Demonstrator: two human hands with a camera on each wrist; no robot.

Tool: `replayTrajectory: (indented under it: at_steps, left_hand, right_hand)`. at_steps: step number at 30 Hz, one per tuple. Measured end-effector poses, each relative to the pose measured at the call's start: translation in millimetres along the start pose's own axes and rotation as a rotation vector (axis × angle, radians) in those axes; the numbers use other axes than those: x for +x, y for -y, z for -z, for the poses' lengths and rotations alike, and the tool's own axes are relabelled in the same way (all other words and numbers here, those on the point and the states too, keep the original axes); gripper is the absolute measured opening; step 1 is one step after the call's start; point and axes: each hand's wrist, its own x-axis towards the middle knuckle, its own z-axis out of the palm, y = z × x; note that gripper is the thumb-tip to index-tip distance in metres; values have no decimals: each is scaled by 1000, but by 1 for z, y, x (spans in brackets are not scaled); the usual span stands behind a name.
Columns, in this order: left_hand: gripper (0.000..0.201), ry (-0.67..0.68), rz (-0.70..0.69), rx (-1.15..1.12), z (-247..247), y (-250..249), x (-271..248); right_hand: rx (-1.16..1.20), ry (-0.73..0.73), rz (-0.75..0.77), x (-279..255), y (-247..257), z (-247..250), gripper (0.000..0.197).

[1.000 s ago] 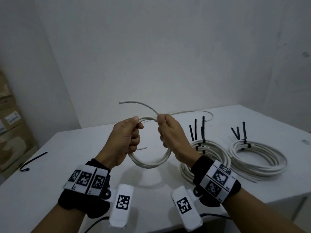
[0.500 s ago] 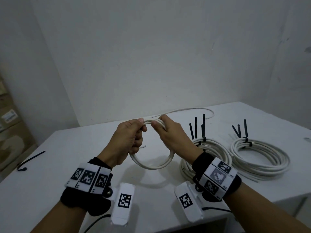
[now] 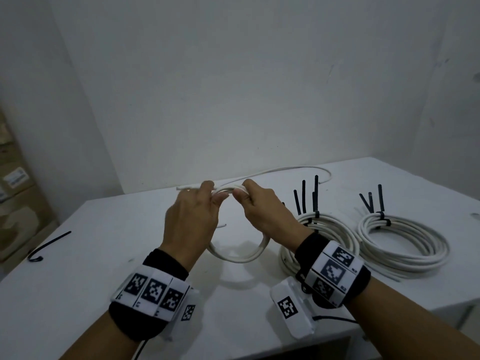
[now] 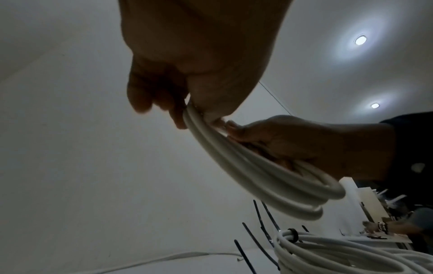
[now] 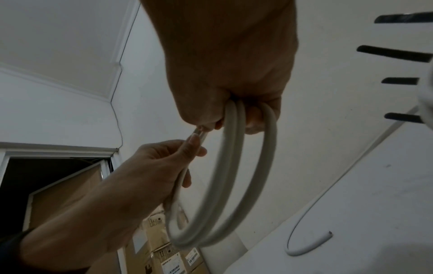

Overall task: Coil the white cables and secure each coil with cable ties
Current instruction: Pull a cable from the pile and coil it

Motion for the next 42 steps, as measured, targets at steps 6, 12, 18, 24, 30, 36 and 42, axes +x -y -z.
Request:
replayTrajectory:
  at_steps: [6, 12, 18, 24, 30, 36, 42]
  left_hand:
    - [32, 154, 91, -149, 11, 11, 12]
    - [28, 532, 753, -1231, 26, 9, 18]
    - [31, 563, 744, -1041, 42, 36, 14]
    - [34, 600, 749, -981, 65, 64, -4]
    - [36, 595, 849, -1095, 95, 95, -29]
    - [36, 521, 933, -948, 134, 143, -53]
    - [35, 434, 1004, -908, 178, 188, -73]
  right_hand:
    - [27, -5, 69, 6, 6, 0, 29]
    - [160, 48, 59, 8, 7, -10, 28]
    - [414, 364, -116, 14, 8, -14, 47]
    - [429, 436, -71, 15, 31, -46, 36]
    - [379, 355, -10, 10, 64, -92, 39]
    - [565, 502, -77, 12, 91, -133, 47]
    - [353, 692, -49, 14, 119, -189, 27]
